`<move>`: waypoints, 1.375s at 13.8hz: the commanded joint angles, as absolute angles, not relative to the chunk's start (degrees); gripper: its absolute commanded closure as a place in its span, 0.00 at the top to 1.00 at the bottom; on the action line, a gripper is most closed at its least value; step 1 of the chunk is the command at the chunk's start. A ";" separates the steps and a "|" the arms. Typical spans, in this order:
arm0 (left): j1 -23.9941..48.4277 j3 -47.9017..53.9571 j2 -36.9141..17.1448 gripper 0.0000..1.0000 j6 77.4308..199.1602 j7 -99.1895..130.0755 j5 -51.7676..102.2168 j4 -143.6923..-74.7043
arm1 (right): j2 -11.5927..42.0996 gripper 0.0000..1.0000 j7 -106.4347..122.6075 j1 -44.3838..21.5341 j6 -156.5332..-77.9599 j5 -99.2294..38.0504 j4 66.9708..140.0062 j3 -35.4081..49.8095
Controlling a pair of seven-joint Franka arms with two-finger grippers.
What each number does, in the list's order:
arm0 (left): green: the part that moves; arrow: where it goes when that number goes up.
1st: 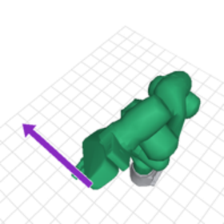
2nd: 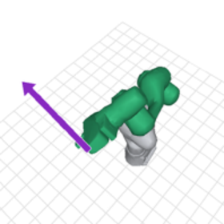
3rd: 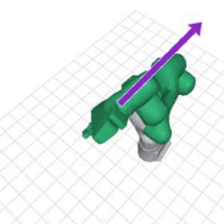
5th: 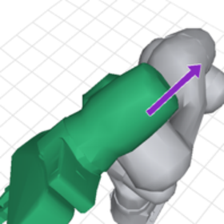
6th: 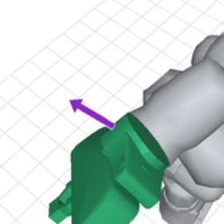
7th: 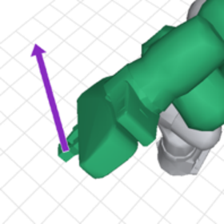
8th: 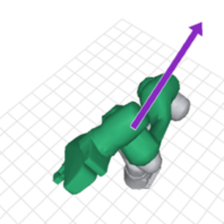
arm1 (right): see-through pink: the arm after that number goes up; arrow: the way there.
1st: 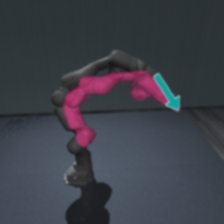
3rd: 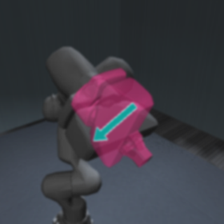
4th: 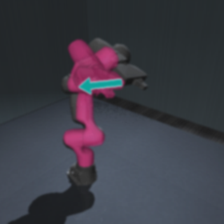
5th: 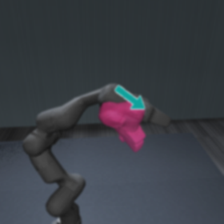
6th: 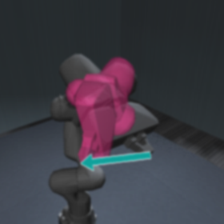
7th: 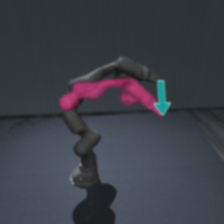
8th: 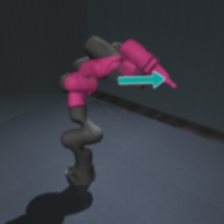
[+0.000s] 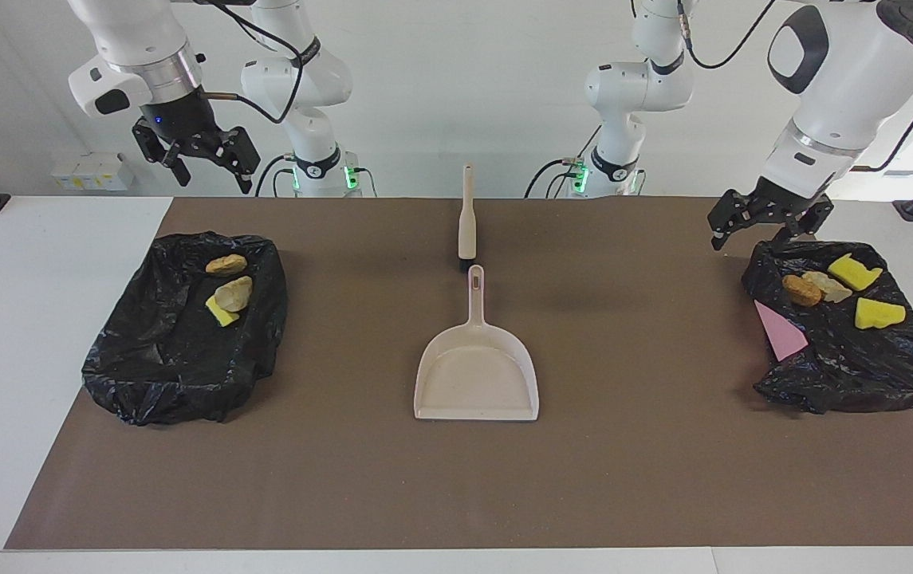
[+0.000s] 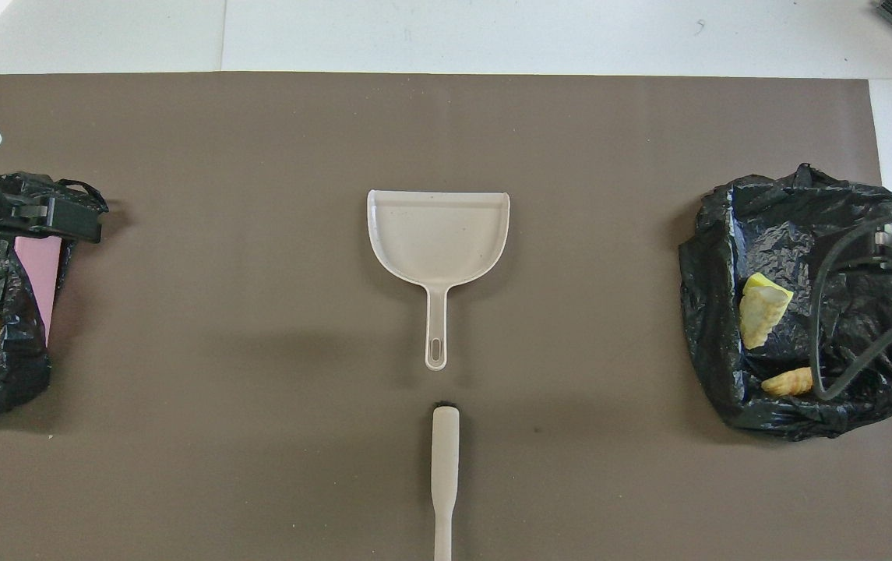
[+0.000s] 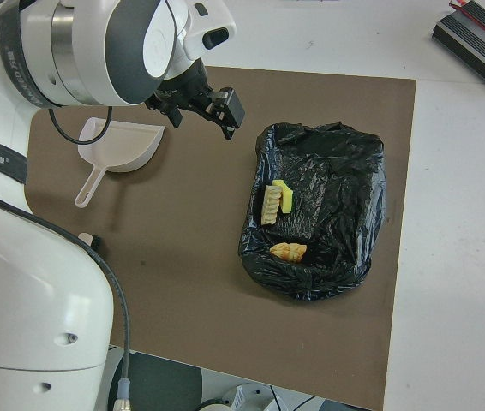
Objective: Sweep and dump trash in bin
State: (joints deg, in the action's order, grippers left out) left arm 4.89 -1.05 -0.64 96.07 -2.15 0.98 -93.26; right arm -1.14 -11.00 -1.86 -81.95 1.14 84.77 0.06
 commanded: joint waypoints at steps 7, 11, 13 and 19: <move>4.83 -1.58 0.18 1.00 88.77 -2.99 -0.18 -89.30 | -1.93 1.00 -10.02 -1.41 -81.91 -0.09 85.69 -0.09; 4.83 -1.76 0.18 1.00 87.81 -4.92 -0.09 -87.90 | -1.93 1.00 -9.93 -1.41 -81.91 -0.09 85.61 -0.09; 4.83 -1.76 -0.17 1.00 86.66 -4.92 -0.09 -87.01 | -1.93 1.00 -9.93 -1.41 -81.91 -0.09 85.61 -0.09; 4.83 -1.76 0.09 1.00 86.66 -7.56 -0.27 -87.10 | -1.93 1.00 -10.02 -1.41 -81.91 -0.09 85.69 -0.09</move>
